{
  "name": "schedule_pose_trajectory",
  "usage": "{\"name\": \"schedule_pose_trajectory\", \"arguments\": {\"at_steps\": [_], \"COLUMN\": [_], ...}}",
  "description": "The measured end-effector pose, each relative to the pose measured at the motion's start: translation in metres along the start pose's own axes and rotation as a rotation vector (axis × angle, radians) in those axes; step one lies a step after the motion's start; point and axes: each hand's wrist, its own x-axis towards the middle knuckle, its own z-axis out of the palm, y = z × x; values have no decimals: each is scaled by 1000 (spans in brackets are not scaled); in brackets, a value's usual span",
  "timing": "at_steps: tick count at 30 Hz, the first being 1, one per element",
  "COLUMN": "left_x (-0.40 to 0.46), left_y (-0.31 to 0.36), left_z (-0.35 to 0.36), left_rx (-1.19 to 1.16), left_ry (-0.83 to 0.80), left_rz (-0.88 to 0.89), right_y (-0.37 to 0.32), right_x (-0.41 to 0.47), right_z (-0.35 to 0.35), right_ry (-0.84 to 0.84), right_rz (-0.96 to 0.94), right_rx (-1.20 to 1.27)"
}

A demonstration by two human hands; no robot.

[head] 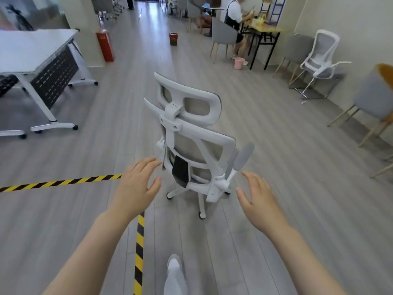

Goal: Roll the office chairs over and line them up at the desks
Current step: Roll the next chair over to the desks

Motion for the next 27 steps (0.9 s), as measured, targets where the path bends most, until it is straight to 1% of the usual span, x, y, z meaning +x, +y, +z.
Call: {"name": "schedule_pose_trajectory", "arguments": {"at_steps": [6, 9, 12, 14, 16, 17, 19, 20, 22, 24, 27], "left_x": [129, 204, 277, 321, 358, 373, 395, 402, 409, 407, 400], "left_y": [-30, -42, -58, -69, -81, -86, -93, -95, -96, -95, -93], "left_z": [13, 6, -3, -5, -1, 3, 11, 15, 20, 23, 24], "left_rx": [-64, -159, -224, -249, -245, -242, -273, -309, -364, -400, -405], "left_ry": [34, 69, 127, 156, 138, 117, 89, 105, 192, 268, 330], "left_rz": [-69, -88, -53, -21, -8, -3, 8, 12, 5, -38, -82], "right_y": [-18, -41, -61, -69, -70, -68, -62, -59, -53, -51, -47], "right_x": [140, 212, 273, 307, 331, 340, 355, 361, 372, 380, 390], "right_z": [3, -2, -3, 1, 6, 9, 11, 13, 17, 25, 34], "right_ry": [30, 68, 125, 98, 63, 73, 130, 154, 200, 246, 271], "right_rz": [-77, -87, -122, -143, -200, -240, -310, -336, -405, -506, -605], "right_rx": [88, 162, 275, 356, 348, 332, 336, 353, 389, 431, 502]}}
